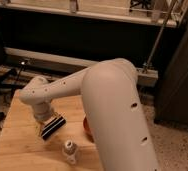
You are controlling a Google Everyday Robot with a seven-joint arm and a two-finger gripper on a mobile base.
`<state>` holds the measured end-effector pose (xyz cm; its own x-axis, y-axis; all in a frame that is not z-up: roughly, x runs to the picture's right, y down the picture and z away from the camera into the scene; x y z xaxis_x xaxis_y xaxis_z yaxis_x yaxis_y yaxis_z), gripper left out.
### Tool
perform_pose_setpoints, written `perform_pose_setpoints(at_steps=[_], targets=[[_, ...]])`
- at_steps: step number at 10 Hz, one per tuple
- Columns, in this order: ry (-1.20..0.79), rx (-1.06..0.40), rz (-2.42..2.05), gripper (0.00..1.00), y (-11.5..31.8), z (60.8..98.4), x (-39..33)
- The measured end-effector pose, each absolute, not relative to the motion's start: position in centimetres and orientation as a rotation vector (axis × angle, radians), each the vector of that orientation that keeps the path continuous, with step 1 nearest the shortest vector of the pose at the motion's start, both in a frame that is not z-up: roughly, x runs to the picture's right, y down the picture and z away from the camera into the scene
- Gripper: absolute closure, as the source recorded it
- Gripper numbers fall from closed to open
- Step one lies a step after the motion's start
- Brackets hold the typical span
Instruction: Push the ceramic bowl across the table
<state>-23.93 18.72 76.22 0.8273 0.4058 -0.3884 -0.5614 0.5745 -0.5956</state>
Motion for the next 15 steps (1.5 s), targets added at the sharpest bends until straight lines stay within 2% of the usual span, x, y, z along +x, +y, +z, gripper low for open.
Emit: perform_pose_setpoints(at_steps=[5,7,11,12,15], targets=[[0.234,-0.769,0.598,0.20,18.6,76.3,-22.9],[0.262,-0.742,0.706,0.20,17.5,76.4,-18.8],[0.179,-0.649,0.937,0.20,14.9,75.9,-12.4],[0.173,-0.602,1.039,0.24,14.4,75.5,-9.0],[0.230,-0.466,1.291,0.52,16.4,72.4,2.6]])
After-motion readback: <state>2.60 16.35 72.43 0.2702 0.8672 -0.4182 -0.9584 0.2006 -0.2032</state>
